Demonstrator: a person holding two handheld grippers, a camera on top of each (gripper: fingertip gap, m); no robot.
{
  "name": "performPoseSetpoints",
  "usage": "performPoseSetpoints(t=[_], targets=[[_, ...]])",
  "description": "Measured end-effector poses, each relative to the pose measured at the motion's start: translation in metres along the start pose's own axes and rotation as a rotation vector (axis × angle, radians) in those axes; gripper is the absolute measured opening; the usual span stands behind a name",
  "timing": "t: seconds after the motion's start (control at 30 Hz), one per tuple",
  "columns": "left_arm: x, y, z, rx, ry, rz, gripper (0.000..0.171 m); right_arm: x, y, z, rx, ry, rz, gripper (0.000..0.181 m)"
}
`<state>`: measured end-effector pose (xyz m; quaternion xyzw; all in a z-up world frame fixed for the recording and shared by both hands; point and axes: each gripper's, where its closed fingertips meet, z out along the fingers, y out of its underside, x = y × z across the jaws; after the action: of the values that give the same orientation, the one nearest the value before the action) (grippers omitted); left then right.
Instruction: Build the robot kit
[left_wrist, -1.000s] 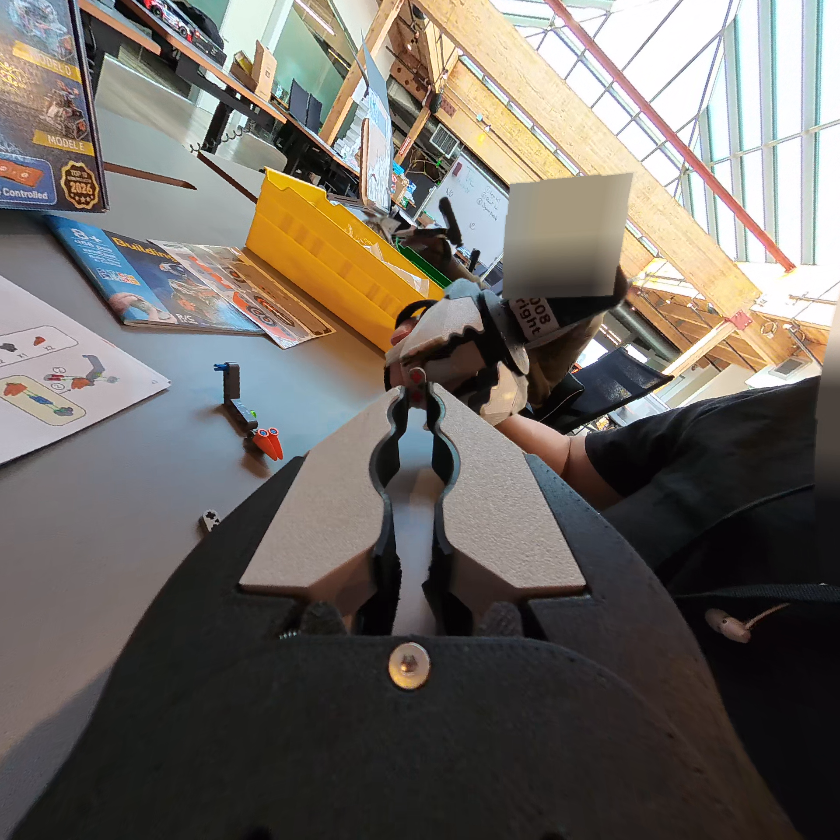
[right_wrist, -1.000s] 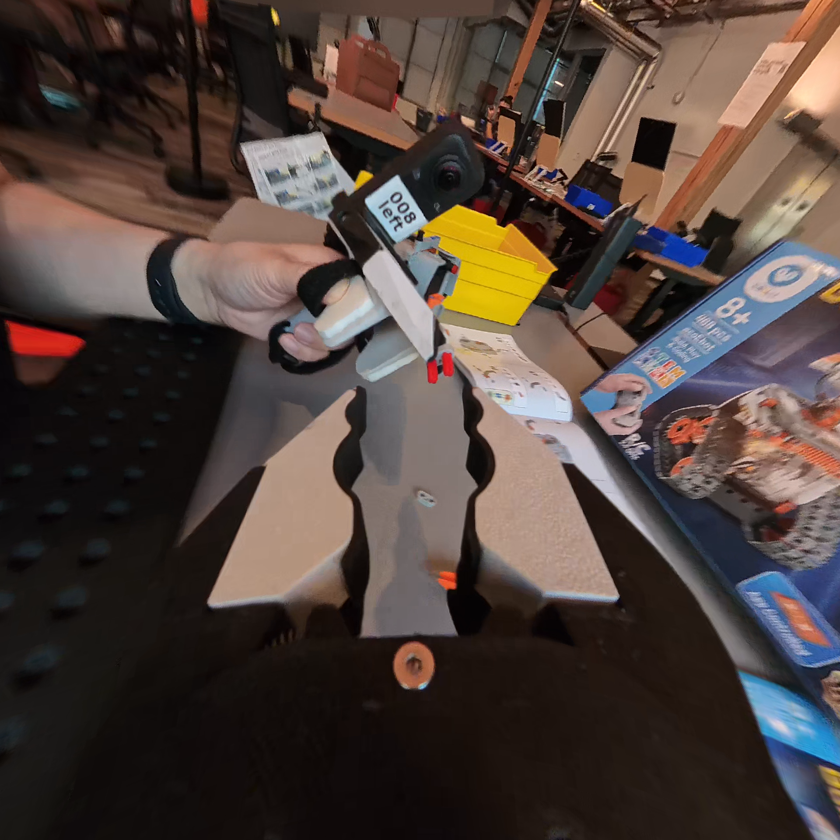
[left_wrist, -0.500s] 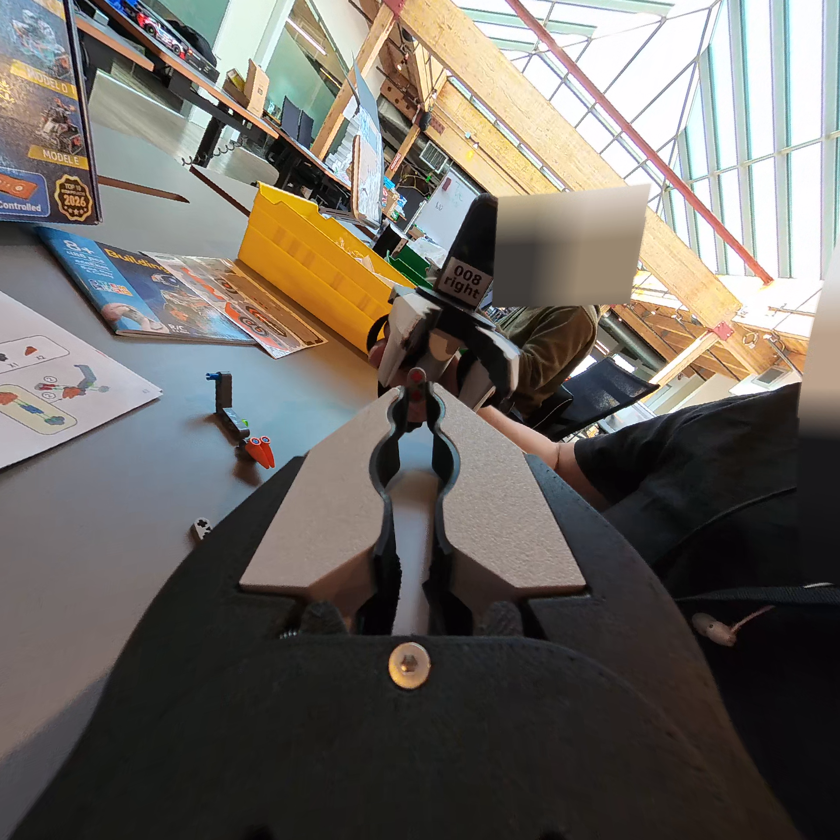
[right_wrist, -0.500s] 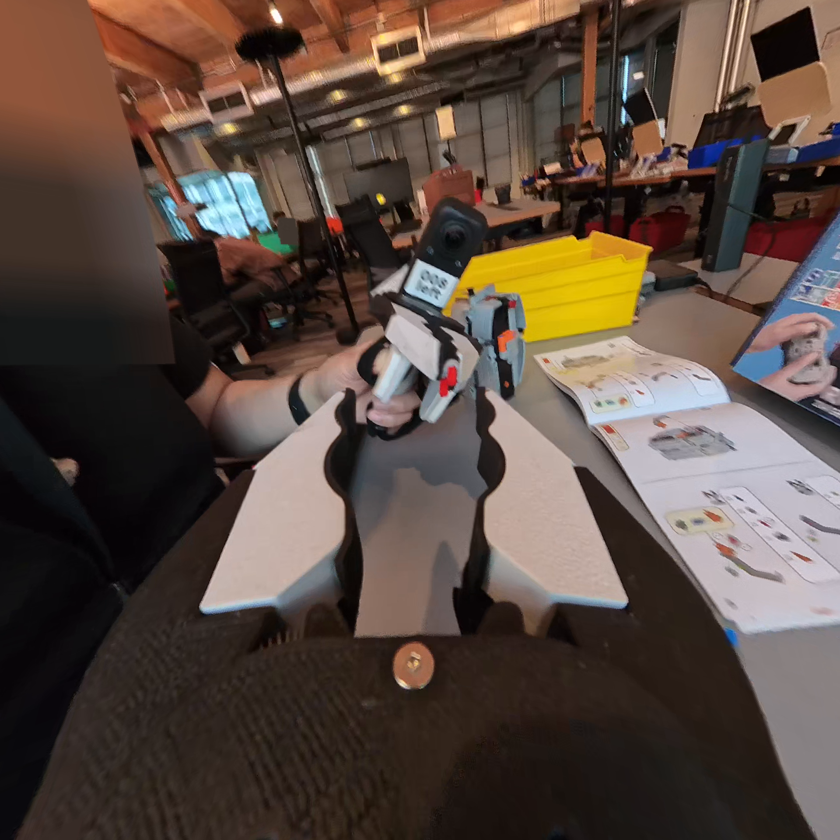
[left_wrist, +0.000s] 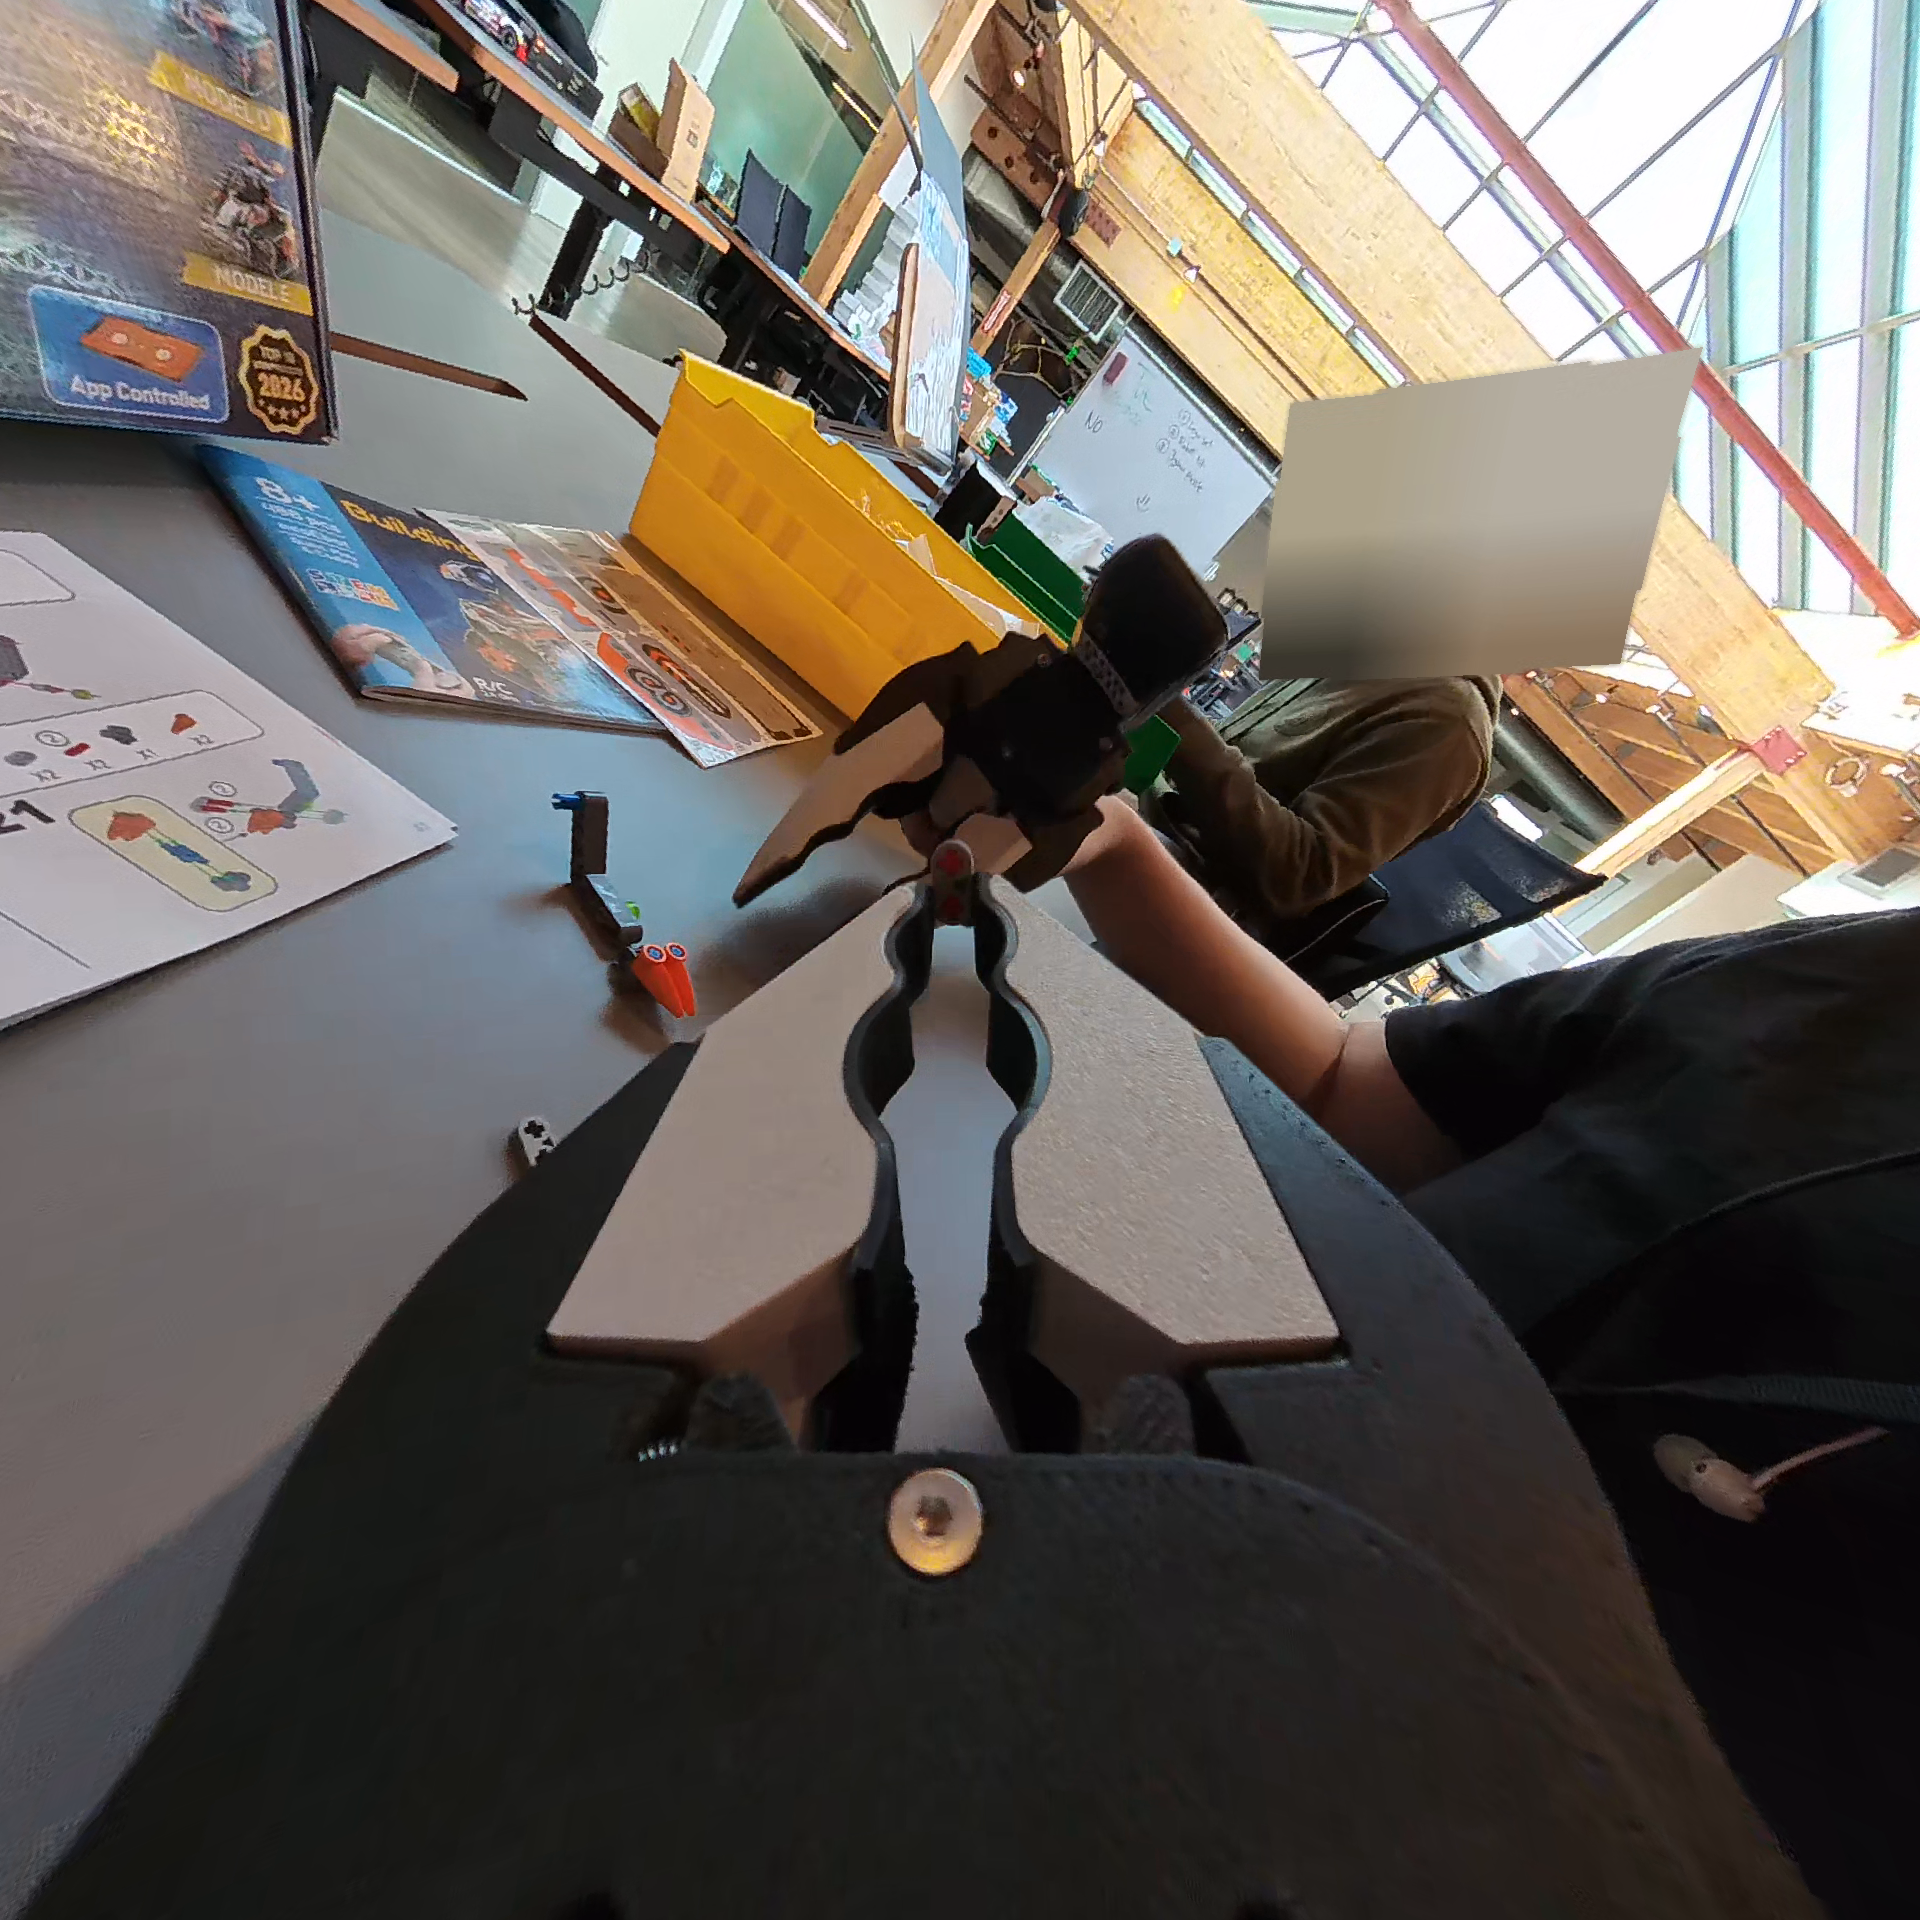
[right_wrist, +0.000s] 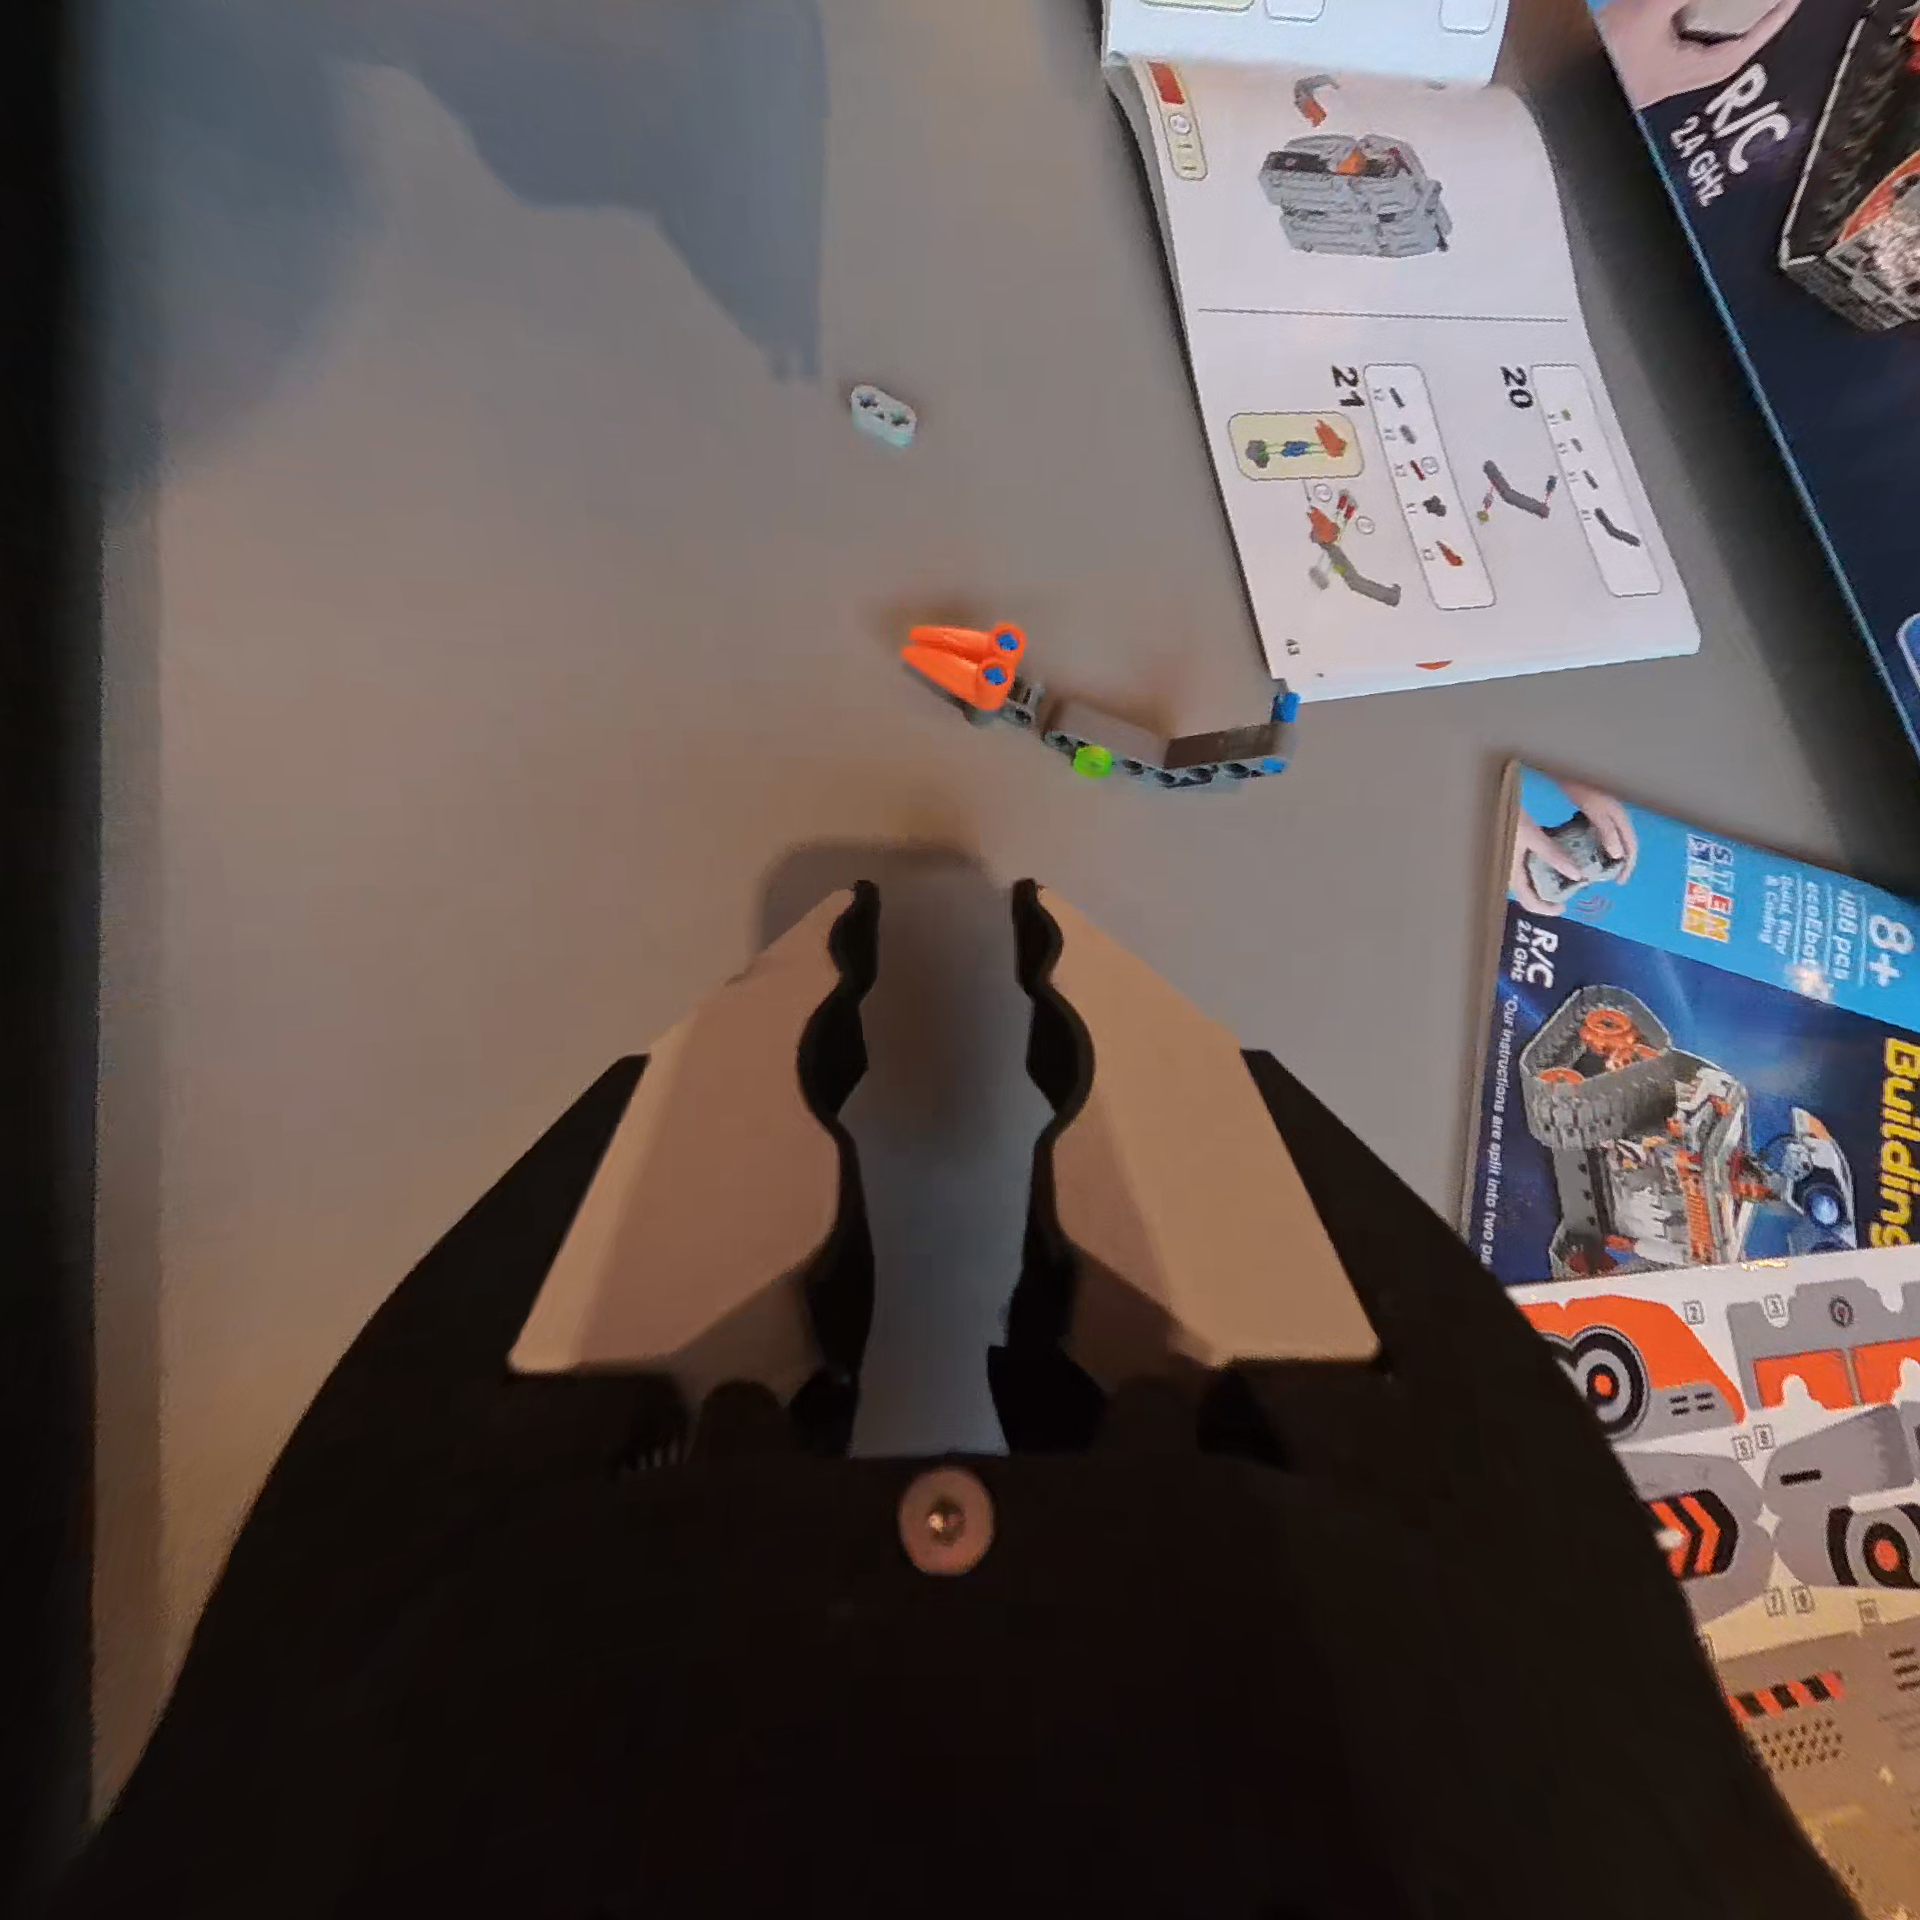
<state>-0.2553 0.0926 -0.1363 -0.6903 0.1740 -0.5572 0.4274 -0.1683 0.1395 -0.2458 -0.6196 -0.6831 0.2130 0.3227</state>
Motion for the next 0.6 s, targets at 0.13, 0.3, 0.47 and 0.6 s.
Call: performPoseSetpoints(t=[0.13, 0.3, 0.47, 0.6], targets=[[0.000, 0.001, 0.000, -0.005, -0.002, -0.005, 0.005, 0.004, -0.015, -0.006, 0.074, 0.025, 0.007, 0.000], [-0.002, 0.004, 0.002, -0.016, 0.002, -0.024, 0.005, 0.022, -0.019, -0.013, 0.121, 0.099, 0.080, 0.008], [-0.002, 0.005, 0.003, -0.021, 0.005, -0.031, 0.005, 0.034, -0.038, -0.015, 0.249, 0.137, 0.181, 0.003], [-0.001, 0.006, 0.004, -0.026, 0.008, -0.033, 0.005, 0.059, -0.030, -0.005, 0.260, 0.217, 0.350, 0.043]])
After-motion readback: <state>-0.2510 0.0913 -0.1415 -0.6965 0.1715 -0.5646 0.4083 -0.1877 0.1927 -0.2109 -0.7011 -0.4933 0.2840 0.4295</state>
